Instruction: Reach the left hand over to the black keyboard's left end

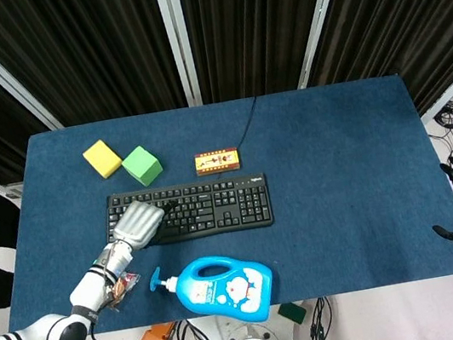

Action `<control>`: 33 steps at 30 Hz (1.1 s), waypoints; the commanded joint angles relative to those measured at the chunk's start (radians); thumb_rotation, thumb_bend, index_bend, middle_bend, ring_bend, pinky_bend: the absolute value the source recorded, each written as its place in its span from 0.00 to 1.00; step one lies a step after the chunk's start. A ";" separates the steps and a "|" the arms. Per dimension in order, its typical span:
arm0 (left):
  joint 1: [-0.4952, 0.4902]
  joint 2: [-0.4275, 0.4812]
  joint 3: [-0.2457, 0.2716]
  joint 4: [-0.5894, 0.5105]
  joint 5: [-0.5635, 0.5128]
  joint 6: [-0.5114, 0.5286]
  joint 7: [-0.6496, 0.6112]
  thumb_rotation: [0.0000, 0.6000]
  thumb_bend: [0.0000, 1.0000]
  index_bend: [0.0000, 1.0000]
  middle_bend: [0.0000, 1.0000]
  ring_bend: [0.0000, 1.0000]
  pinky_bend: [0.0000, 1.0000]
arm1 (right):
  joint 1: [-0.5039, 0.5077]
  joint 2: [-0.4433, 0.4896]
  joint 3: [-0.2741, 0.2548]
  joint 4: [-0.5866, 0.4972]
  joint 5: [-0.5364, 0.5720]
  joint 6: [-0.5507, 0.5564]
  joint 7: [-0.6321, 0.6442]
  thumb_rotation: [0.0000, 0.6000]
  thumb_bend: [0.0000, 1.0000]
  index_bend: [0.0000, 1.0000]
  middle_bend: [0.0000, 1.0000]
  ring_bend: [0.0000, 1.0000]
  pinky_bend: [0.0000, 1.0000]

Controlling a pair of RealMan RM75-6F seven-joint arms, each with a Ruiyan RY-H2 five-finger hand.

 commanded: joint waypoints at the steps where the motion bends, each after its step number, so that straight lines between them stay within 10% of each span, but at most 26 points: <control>1: -0.038 -0.032 0.028 0.020 -0.071 0.000 0.048 1.00 0.65 0.20 0.96 0.96 0.93 | -0.001 -0.001 0.000 0.001 0.001 0.000 0.001 1.00 0.11 0.00 0.01 0.00 0.00; 33: -0.143 -0.116 0.146 0.067 -0.223 0.075 0.098 1.00 0.63 0.20 0.96 0.96 0.93 | -0.017 -0.001 -0.003 0.008 -0.001 0.015 0.008 1.00 0.11 0.00 0.01 0.00 0.00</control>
